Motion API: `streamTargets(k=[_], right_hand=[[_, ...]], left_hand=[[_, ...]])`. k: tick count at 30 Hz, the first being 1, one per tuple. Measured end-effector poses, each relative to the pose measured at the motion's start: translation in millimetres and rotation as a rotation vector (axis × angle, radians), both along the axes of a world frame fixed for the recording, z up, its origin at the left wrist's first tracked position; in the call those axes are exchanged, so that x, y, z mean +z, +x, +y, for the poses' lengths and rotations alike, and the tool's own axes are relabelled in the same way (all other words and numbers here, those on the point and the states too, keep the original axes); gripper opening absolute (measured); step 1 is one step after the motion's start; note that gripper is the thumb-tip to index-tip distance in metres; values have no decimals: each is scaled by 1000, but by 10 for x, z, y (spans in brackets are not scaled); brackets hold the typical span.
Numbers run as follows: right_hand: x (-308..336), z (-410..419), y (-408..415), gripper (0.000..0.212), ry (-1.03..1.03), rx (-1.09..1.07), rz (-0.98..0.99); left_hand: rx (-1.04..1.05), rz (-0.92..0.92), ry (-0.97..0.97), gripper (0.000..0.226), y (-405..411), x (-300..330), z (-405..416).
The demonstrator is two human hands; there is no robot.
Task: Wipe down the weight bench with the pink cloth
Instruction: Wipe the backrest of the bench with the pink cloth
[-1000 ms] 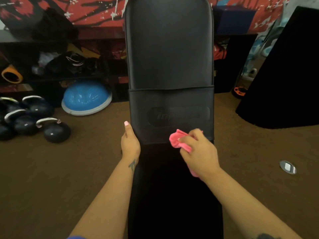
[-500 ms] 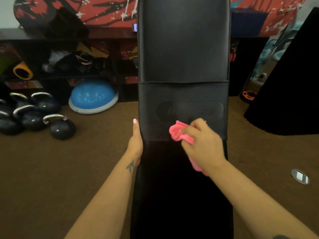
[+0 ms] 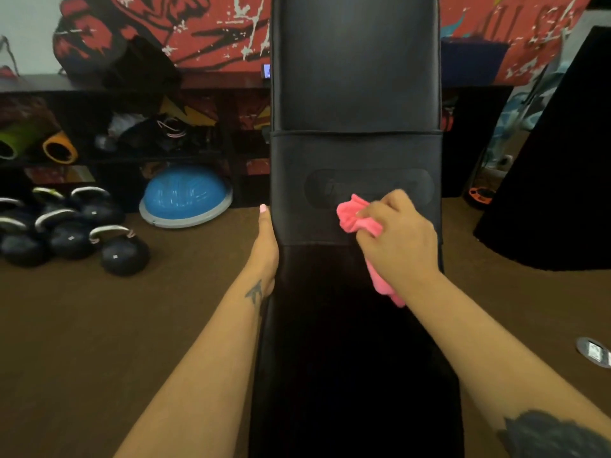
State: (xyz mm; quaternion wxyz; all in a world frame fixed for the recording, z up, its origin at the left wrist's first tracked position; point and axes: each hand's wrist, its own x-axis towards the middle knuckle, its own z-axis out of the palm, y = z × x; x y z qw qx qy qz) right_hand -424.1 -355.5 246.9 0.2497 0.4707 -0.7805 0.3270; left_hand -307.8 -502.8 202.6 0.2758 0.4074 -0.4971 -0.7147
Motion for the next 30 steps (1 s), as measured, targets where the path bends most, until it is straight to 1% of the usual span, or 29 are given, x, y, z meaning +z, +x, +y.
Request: streamTargets(k=[2, 4, 6, 7, 9, 11, 14, 16, 18, 19, 22, 26, 28, 30], right_hand=[[57, -113, 64, 11, -44, -24, -31], [35, -215, 240, 18, -53, 27, -10], [-44, -214, 372, 19, 5, 113, 34], [-89, -169, 387, 18, 48, 148, 45], [-121, -41, 326, 15, 127, 179, 38], [-77, 28, 189, 11, 148, 143, 38], [23, -27, 47, 7, 48, 49, 25], [26, -110, 113, 9, -9, 41, 16], [-31, -146, 264, 17, -4, 90, 49], [-64, -145, 324, 20, 38, 122, 70], [-66, -46, 293, 17, 165, 157, 56], [155, -43, 19, 11, 117, 49, 65], [281, -190, 55, 18, 98, 14, 29], [301, -325, 227, 22, 92, 58, 90]], left_hand=[[-9, 24, -2, 89, -5, -5, -17], [-28, 49, 7, 88, -16, -25, -35], [-60, 60, -2, 93, -18, -54, -53], [-71, 53, -1, 100, -29, -104, -86], [-67, 39, -2, 107, -36, -157, -122], [-42, 37, -6, 103, -36, -124, -106], [-29, 47, -8, 89, -33, -60, -78], [-33, 56, -8, 84, -25, -64, -80], [-48, 73, -18, 84, -29, -87, -97], [-57, 80, -21, 85, -24, -84, -87], [-56, 78, -6, 92, -35, -109, -87], [-19, 56, 24, 89, -54, -89, -107], [-37, 62, 26, 86, -52, -94, -107], [-54, 77, 1, 83, -37, -89, -89]])
